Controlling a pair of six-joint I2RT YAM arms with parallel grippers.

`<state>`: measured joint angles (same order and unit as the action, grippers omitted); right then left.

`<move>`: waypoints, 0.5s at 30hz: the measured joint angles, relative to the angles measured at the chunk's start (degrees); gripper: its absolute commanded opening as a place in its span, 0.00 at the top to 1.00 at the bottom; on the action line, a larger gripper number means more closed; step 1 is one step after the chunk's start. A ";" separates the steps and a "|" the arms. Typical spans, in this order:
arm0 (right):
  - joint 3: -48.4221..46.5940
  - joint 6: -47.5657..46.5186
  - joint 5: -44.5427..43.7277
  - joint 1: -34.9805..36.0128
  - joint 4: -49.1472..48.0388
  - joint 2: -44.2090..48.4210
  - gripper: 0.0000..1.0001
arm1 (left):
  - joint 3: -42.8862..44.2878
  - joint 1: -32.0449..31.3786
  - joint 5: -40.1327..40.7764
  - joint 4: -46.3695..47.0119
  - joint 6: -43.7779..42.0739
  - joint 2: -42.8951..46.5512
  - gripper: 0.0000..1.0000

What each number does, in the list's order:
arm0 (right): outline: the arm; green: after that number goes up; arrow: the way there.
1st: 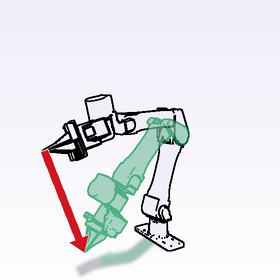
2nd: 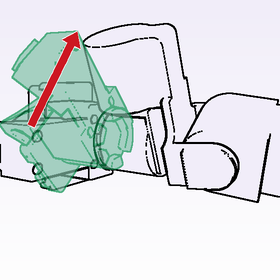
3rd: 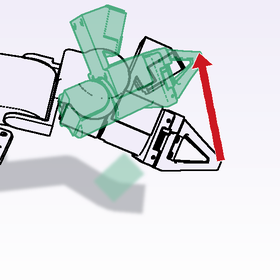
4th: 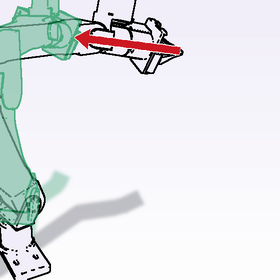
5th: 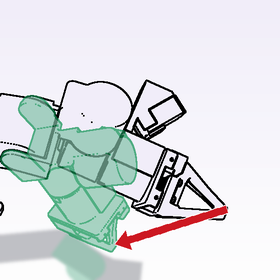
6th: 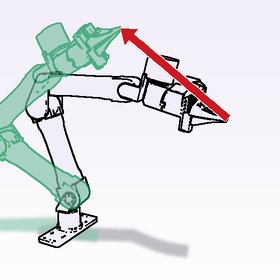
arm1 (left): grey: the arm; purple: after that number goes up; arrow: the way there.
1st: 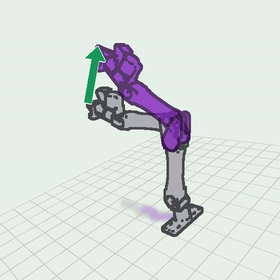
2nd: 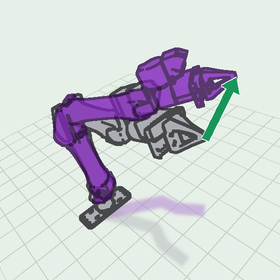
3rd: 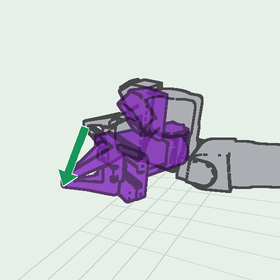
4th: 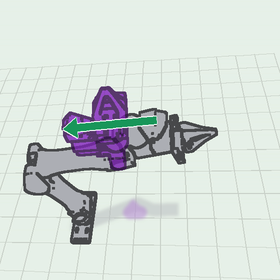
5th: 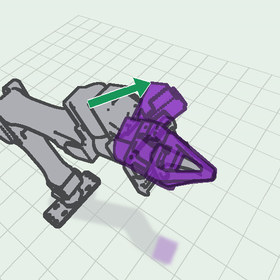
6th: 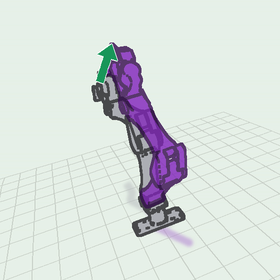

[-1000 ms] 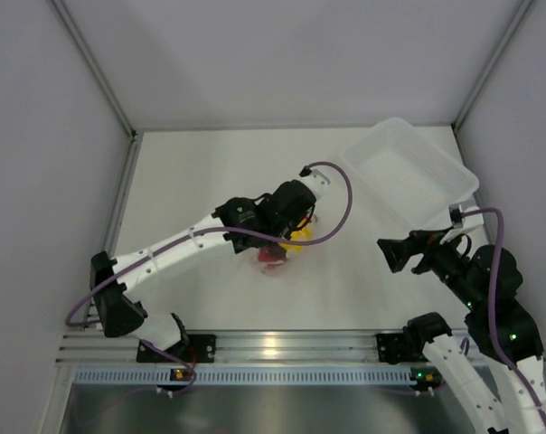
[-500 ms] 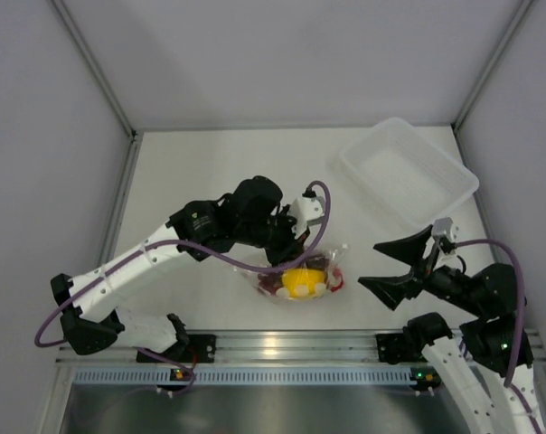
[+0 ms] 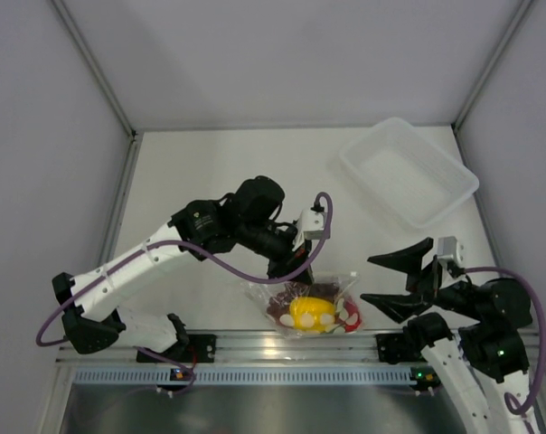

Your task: Open the zip-top bag and remove the fake food

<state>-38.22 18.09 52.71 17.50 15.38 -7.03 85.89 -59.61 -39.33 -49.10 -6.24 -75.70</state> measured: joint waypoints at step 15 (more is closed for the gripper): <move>-0.22 4.44 6.05 0.87 -6.56 -7.89 0.52 | 0.74 0.02 -1.95 -0.11 -0.15 -0.31 1.00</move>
<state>-38.44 22.52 58.76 18.37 8.82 -14.92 86.63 -59.59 -41.28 -49.21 -6.39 -76.01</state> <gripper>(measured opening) 0.486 0.036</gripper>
